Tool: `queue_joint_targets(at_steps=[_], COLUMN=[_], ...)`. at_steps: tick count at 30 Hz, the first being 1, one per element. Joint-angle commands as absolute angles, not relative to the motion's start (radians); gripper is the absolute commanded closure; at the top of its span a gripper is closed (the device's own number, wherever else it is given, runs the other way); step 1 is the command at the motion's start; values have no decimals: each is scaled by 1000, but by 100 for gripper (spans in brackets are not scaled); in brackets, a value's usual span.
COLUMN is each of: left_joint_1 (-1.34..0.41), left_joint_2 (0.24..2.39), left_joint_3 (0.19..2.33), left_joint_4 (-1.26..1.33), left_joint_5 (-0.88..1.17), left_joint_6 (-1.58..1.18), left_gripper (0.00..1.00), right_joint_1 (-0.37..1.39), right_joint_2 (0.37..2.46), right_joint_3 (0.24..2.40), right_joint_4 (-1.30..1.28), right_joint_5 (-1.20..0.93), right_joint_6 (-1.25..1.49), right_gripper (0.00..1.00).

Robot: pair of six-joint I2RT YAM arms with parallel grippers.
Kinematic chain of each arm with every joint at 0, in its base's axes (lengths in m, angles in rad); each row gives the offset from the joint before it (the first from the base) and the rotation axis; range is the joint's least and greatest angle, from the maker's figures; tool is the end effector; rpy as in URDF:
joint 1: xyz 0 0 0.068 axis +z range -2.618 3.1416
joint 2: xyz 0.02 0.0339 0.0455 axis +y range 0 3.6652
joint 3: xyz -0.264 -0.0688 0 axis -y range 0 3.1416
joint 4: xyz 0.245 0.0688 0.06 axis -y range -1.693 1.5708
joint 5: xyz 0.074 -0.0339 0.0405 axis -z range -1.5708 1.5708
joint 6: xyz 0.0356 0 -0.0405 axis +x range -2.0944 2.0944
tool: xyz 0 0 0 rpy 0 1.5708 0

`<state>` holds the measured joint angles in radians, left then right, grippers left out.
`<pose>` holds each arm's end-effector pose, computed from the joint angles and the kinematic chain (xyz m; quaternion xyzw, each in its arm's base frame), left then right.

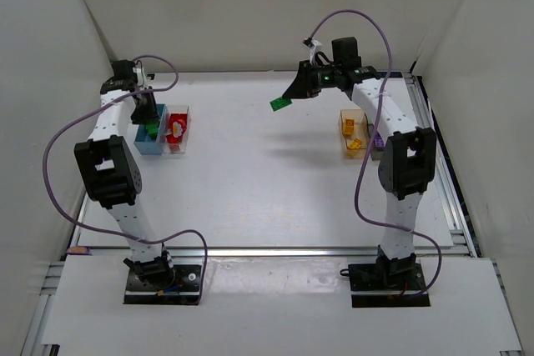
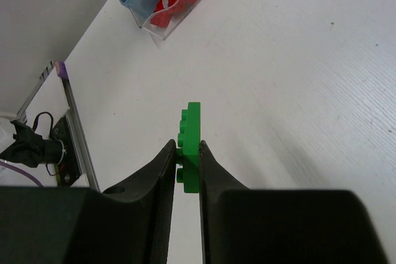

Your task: Sort the legos into containers by color

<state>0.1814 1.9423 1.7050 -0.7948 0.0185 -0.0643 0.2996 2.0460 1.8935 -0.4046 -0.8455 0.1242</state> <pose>0.4175 0.0759 0.2661 -0.1157 0.9569 0.0067 0.2662 0.4459 0.1656 0.3187 -0.2682 0.7768 0.4438 0.3573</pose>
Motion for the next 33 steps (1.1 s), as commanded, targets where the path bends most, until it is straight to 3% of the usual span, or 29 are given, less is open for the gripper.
queue_joint_targets(at_steps=[1, 10, 12, 14, 15, 17, 20, 24, 26, 32, 33], left_joint_1=[198, 242, 247, 248, 249, 249, 248, 250, 253, 232, 210], left_joint_2=[1922, 1965, 1974, 1983, 1986, 1991, 1985, 1954, 1910, 1926, 1930], left_joint_3=[1752, 1730, 1729, 1732, 1736, 1743, 1755, 1756, 1759, 1819, 1784], left_joint_4=[-830, -845, -848, -857, -861, -867, -867, -845, -813, -681, -581], left_joint_5=[23, -38, -43, -34, -25, 33, 136, 379, 492, 1380, 1446], left_joint_6=[-74, -81, -74, -69, -63, -54, -35, -18, -24, -158, -245], left_gripper=[90, 89, 86, 73, 56, 34, 17, 11, 19, 21, 21], right_joint_1=[321, 359, 364, 368, 370, 376, 377, 379, 379, 394, 397], right_joint_2=[2016, 2074, 2088, 2094, 2097, 2109, 2120, 2123, 2117, 2121, 2128], right_joint_3=[1960, 2062, 2085, 2097, 2103, 2115, 2121, 2114, 2103, 2100, 2109], right_joint_4=[-410, -422, -423, -419, -420, -425, -419, -419, -410, -391, -385], right_joint_5=[-833, -830, -831, -827, -827, -831, -839, -850, -868, -971, -994], right_joint_6=[97, 97, 104, 104, 106, 107, 118, 117, 106, 69, 81], right_gripper=[100, 100, 100, 100, 100, 100, 100, 100, 100, 100, 100])
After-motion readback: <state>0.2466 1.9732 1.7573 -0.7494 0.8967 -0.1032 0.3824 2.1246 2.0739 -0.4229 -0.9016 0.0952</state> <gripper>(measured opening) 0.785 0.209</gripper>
